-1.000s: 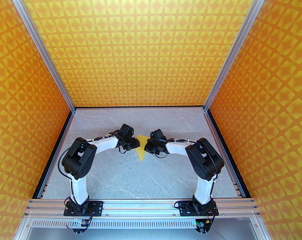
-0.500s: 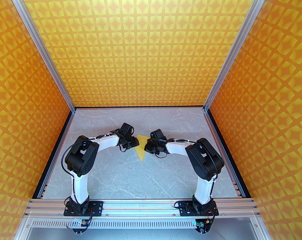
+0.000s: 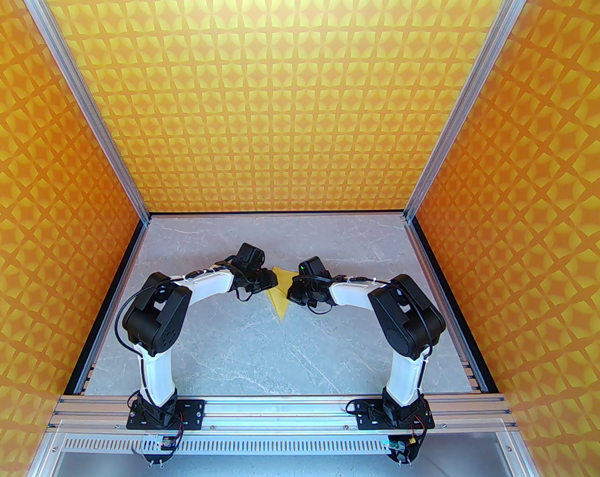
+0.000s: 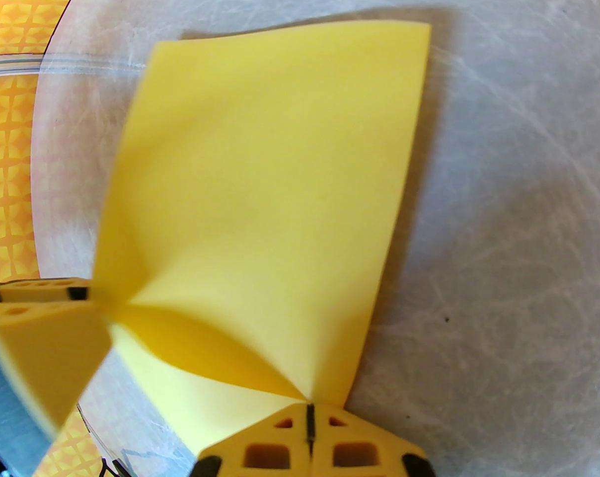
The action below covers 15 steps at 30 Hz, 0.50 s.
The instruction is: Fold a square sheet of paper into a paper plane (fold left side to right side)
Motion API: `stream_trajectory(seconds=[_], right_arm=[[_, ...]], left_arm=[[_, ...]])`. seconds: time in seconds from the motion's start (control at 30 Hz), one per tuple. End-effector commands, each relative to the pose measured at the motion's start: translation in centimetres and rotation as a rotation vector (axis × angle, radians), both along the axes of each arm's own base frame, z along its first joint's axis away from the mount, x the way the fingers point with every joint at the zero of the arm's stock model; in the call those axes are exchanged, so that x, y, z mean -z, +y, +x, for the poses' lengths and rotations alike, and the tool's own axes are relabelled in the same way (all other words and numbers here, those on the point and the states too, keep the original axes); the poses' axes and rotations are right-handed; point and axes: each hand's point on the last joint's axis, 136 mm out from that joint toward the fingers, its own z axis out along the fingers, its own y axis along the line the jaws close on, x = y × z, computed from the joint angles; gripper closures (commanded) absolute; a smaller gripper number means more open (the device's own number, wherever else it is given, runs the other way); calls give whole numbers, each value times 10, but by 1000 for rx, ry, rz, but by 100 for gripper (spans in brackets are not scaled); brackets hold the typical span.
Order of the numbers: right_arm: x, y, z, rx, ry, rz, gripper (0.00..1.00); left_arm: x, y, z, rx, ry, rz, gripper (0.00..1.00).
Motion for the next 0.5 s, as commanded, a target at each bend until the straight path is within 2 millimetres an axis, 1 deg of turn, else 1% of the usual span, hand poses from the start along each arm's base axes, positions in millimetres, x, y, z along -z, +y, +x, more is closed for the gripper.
stream_trajectory(seconds=[0.0,0.1,0.23,0.3,0.4,0.47], right_arm=[[39,-23,-17,22,93,-131,100],[38,-23,-17,20,92,-130,100],[39,-23,-17,20,95,-132,100],[40,-23,-17,21,96,-132,100],[40,-23,-17,22,95,-131,100],[39,-23,-17,21,93,-130,100]], left_arm=[[-16,-15,-5,44,-36,-75,65],[-17,-18,-6,46,-36,-89,66],[-17,-18,-8,47,-36,-89,65],[-13,-17,-10,56,-29,-77,65],[-7,-16,-15,84,-30,-65,68],[-4,-14,-18,95,-27,-57,75]])
